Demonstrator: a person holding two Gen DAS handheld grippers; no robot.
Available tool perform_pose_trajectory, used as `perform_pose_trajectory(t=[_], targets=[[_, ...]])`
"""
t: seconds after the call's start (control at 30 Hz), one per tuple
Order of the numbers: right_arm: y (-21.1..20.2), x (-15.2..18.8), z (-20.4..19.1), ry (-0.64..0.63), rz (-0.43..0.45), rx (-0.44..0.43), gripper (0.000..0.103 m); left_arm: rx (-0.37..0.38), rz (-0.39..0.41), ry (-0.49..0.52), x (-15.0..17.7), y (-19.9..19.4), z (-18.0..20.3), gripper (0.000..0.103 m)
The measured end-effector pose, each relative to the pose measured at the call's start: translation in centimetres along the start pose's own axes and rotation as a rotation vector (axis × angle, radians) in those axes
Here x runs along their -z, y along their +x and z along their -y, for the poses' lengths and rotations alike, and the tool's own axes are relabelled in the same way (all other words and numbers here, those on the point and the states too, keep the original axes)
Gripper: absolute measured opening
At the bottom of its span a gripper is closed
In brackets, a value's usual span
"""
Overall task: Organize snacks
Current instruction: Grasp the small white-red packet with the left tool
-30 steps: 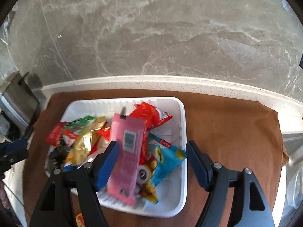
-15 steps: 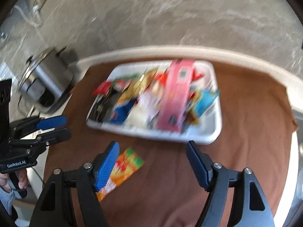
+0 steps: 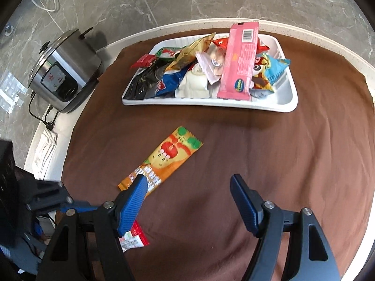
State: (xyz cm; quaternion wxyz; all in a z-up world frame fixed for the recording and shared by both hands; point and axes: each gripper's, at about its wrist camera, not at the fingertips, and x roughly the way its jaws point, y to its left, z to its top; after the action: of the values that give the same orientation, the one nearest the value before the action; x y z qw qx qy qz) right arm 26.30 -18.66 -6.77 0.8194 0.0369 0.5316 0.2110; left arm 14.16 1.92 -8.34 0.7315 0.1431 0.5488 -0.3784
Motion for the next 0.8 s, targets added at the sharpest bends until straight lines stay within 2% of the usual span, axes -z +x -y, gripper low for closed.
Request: perform_pose_trajectory(t=[0.27, 0.33, 0.37, 0.47, 0.53, 0.8], targets=[[0.1, 0.7, -0.8, -0.001, -0.008, 0.001, 0.076, -0.133, -0.038, 0.111, 0.6, 2.5, 2.5, 0.042], [0.1, 0.9, -0.9, 0.001, -0.011, 0.0, 0.076, -0.14, -0.061, 0.106, 0.8, 3.4, 2.5, 0.042], [0.1, 0.9, -0.9, 0.001, -0.011, 0.002, 0.076, -0.144, -0.04, 0.114, 1.1, 3.4, 2.7, 0.042], [0.0, 1.0, -1.0, 0.007, -0.008, 0.005, 0.076, -0.13, -0.019, 0.102, 1.5, 3.3, 2.6, 0.041], [0.0, 1.1, -0.9, 0.014, -0.011, 0.007, 0.076, -0.134, -0.012, 0.093, 1.8, 3.2, 2.4, 0.035], [0.9, 0.9, -1.1, 0.038, -0.043, 0.007, 0.076, -0.064, 0.015, -0.025, 2.9, 1.8, -0.2, 0.033]])
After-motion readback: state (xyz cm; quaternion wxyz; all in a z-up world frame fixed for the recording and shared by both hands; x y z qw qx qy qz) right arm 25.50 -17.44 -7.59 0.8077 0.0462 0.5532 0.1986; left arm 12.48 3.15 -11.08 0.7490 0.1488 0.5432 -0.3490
